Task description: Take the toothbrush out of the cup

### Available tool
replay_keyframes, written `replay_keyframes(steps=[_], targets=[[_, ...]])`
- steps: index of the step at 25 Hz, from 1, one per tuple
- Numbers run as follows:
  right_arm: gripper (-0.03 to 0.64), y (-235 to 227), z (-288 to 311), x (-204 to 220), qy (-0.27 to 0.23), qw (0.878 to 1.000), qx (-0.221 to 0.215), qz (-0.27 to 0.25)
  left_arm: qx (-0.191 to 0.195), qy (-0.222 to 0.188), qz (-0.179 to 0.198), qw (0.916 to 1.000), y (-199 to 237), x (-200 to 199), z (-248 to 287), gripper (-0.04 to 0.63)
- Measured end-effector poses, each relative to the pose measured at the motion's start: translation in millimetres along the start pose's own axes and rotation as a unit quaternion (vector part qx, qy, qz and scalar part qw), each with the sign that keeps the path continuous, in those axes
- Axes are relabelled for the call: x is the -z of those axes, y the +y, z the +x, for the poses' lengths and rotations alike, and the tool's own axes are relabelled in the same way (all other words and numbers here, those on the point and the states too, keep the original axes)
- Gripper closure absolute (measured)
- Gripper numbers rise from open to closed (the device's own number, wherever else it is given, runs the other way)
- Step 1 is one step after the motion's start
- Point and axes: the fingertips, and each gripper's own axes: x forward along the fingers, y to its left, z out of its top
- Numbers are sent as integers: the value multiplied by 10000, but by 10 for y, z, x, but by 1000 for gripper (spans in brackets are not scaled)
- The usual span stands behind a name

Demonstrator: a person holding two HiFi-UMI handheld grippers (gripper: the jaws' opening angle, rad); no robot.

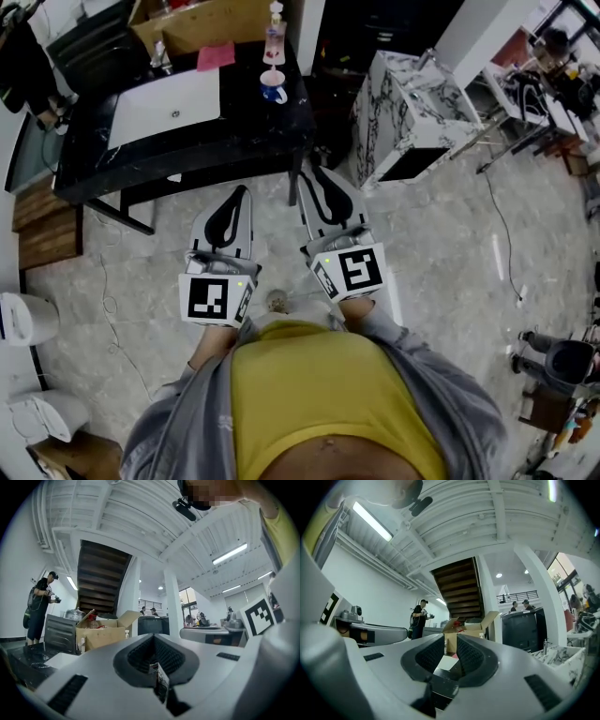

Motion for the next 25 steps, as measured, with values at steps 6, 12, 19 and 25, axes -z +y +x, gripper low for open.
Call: replay_keyframes(steps=[6,12,19,25], targets=[[524,-89,173,64,151,9998,106,-39,105,67,-175,9998,132,91,190,595],[526,-265,449,113,119,9998,114,-56,141,17,-194,9997,255,126,460,595],[526,-547,1124,180,-1,9999,-90,-113,128,-86,-128,9998,557,138,1059,595],[528,-946,1848,330,115,9994,-294,-131,30,-53,-152,9999,870,193,1814,595]])
